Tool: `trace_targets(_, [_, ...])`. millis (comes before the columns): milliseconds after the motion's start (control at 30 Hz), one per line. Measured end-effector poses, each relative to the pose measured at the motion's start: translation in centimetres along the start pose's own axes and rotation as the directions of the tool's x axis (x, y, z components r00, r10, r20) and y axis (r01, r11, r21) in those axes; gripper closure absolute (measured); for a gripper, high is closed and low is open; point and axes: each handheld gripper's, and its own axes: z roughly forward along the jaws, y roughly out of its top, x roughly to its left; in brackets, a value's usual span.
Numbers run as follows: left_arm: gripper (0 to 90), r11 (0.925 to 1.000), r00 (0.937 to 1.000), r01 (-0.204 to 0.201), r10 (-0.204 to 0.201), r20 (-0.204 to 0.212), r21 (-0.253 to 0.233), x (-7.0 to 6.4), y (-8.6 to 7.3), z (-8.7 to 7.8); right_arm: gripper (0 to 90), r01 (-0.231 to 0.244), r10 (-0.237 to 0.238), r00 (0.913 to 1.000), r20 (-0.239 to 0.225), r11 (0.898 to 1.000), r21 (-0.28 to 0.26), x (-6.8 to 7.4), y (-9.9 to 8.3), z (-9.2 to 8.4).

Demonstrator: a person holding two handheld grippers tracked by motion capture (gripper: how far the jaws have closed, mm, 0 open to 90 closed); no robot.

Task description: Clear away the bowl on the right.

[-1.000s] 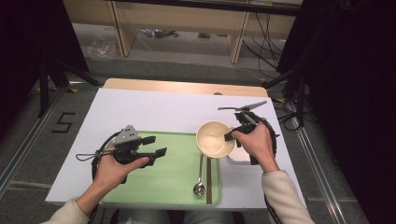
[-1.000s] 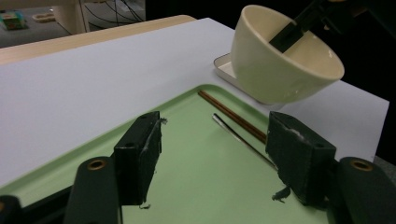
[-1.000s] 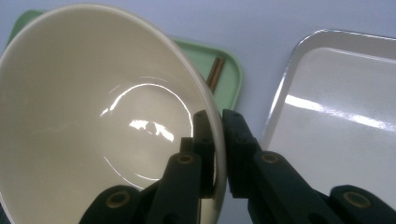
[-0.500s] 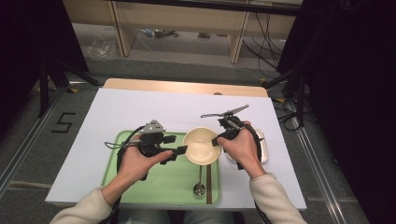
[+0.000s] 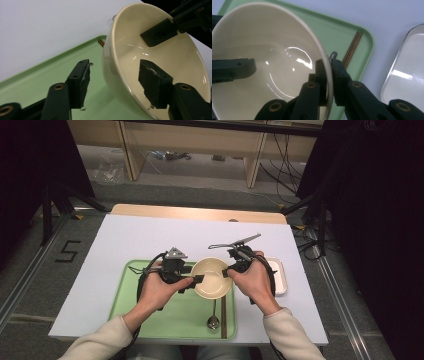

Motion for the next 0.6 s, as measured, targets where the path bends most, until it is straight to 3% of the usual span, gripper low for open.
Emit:
trace_targets(133, [53.8, 0.9998, 0.9999, 0.014, -0.014, -0.006, 0.017, 0.1, 0.1, 0.2, 85.3, 0.034, -0.033, 0.9994, 0.01, 0.999, -0.023, 0.2, 0.0, 0.1])
trace_targets(167, [55.6, 0.9998, 0.9998, 0.015, -0.015, -0.015, 0.016, 0.1, 0.1, 0.3, 85.3, 0.018, -0.018, 0.9997, 0.015, 1.0, -0.023, 0.4, 0.0, 0.2])
trace_targets(233, [61.5, 0.9997, 0.9994, 0.019, -0.019, -0.027, 0.017, 0.1, 0.1, 0.3, 85.2, 0.057, -0.057, 0.9984, 0.004, 0.997, -0.043, 0.3, -0.2, 0.1])
trace_targets(267, [64.3, 0.9996, 0.9993, 0.021, -0.02, -0.031, 0.018, 0.1, 0.1, 0.3, 85.2, 0.038, -0.038, 0.9993, 0.005, 0.999, -0.035, 0.5, -0.2, 0.0])
trace_targets(333, [70.2, 0.9995, 0.9987, 0.015, -0.014, -0.049, 0.026, 0.1, 0.2, 0.2, 85.2, 0.074, -0.073, 0.9969, 0.032, 0.996, -0.055, 0.6, -0.2, 0.1])
trace_targets(367, [73.0, 0.9997, 0.9986, 0.018, -0.017, -0.05, 0.017, 0.2, 0.2, 0.2, 85.2, 0.042, -0.041, 0.9988, 0.027, 0.998, -0.038, 0.9, -0.3, 0.1])
trace_targets(400, [75.2, 0.9997, 0.9986, 0.022, -0.021, -0.049, 0.014, 0.2, 0.2, 0.1, 85.2, 0.084, -0.082, 0.9959, 0.039, 0.995, -0.047, 0.8, -0.3, 0.1])
trace_targets(467, [77.9, 0.9998, 0.9976, 0.016, -0.015, -0.068, 0.012, 0.2, 0.3, -0.1, 85.2, 0.036, -0.035, 0.9986, 0.04, 0.999, -0.037, 1.3, -0.4, 0.2])
trace_targets(533, [80.2, 0.9998, 0.9945, -0.002, 0.004, -0.105, 0.018, 0.1, 0.4, -0.2, 85.2, 0.035, -0.033, 0.9989, 0.032, 0.999, -0.033, 1.7, -0.5, 0.3])
trace_targets(600, [81.7, 0.9998, 0.9934, 0.016, -0.015, -0.114, 0.01, 0.2, 0.3, -0.2, 85.2, 0.046, -0.045, 0.9983, 0.037, 0.998, -0.04, 2.0, -0.6, 0.4])
